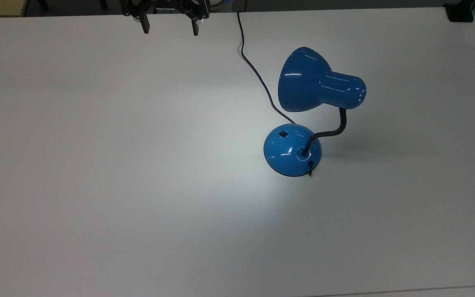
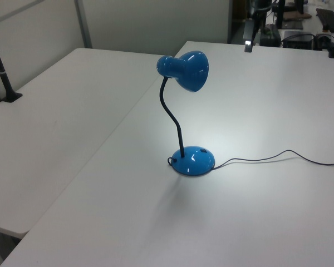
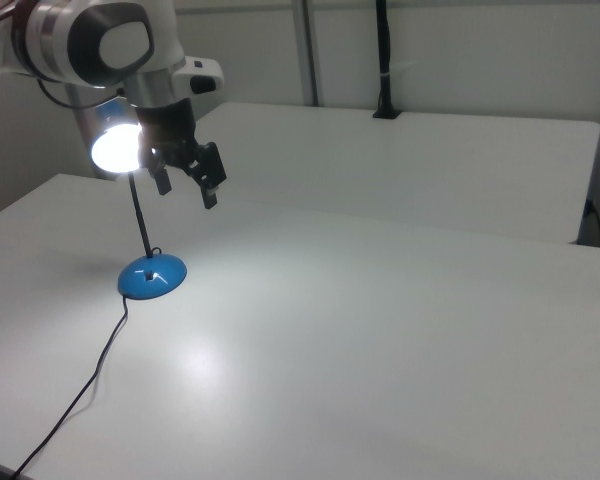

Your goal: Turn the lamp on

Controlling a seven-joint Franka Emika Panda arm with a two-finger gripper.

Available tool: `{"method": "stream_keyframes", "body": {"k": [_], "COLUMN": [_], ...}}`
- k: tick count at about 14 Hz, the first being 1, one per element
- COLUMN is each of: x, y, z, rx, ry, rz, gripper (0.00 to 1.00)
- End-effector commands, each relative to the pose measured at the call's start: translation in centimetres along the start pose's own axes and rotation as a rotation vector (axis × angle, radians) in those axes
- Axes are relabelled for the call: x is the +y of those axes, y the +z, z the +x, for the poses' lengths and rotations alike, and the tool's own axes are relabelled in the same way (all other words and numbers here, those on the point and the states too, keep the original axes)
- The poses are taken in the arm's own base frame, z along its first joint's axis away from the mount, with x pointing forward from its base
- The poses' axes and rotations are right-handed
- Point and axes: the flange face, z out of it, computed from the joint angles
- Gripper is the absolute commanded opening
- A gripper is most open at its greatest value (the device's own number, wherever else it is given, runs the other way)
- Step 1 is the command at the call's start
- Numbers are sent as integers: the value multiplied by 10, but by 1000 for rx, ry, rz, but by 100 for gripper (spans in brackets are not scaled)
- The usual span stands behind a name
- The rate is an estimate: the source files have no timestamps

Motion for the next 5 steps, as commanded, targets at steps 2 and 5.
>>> {"method": "stream_keyframes", "body": {"k": [2, 5], "x": [10, 9], "y": [-10, -10], "z": [3, 3], "rx": [6, 3], "ry": [-13, -17], "rz": [-6, -9], "gripper": [100, 100]}}
